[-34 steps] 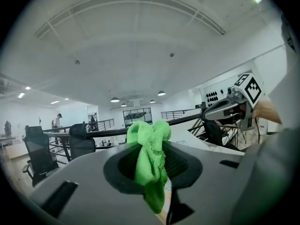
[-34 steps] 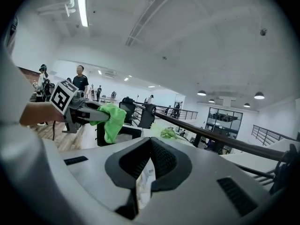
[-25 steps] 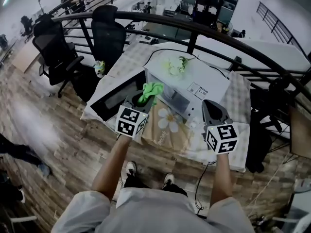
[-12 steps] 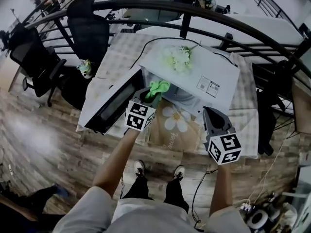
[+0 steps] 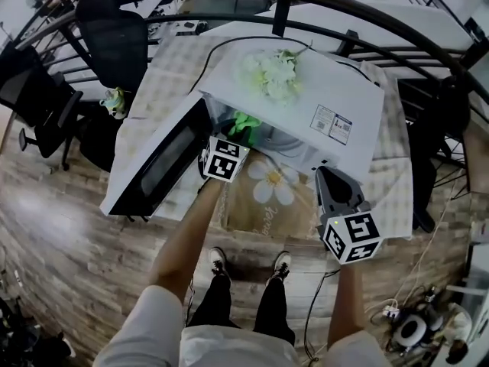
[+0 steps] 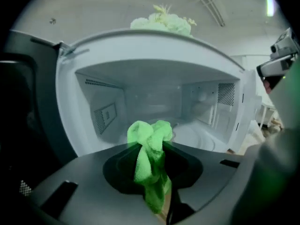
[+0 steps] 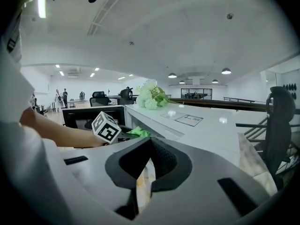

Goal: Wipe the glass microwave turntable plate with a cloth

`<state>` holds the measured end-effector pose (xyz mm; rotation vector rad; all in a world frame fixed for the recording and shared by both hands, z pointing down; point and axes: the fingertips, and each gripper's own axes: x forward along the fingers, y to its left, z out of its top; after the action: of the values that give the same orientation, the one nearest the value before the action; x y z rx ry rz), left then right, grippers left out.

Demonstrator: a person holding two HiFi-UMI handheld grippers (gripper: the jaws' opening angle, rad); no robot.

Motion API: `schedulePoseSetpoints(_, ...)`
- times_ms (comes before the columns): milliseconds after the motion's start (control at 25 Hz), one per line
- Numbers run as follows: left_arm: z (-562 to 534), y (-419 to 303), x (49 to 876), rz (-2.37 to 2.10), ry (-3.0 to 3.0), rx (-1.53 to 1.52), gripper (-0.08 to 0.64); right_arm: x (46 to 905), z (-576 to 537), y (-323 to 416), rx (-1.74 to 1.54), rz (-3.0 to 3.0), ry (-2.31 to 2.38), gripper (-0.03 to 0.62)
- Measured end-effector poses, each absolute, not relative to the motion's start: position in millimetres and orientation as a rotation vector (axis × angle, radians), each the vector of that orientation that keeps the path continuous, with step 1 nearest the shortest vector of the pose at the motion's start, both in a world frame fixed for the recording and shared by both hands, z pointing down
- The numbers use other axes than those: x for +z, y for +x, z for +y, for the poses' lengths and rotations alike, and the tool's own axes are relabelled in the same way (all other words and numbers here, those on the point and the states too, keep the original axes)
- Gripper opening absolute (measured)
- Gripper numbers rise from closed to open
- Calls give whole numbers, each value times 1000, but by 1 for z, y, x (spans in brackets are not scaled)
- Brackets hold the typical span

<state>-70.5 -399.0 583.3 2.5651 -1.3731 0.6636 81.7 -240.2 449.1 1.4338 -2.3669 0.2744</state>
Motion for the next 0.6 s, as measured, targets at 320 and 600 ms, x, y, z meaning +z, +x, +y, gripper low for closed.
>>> schedulePoseSetpoints(320, -403, -30, 616, -1284, 2671, 935, 106, 479, -231, 82, 237, -2303, 1399, 12)
schedulePoseSetpoints(600, -379, 17, 618, -1167, 2698, 872, 98, 485, -229, 93, 248, -2284, 1420, 12)
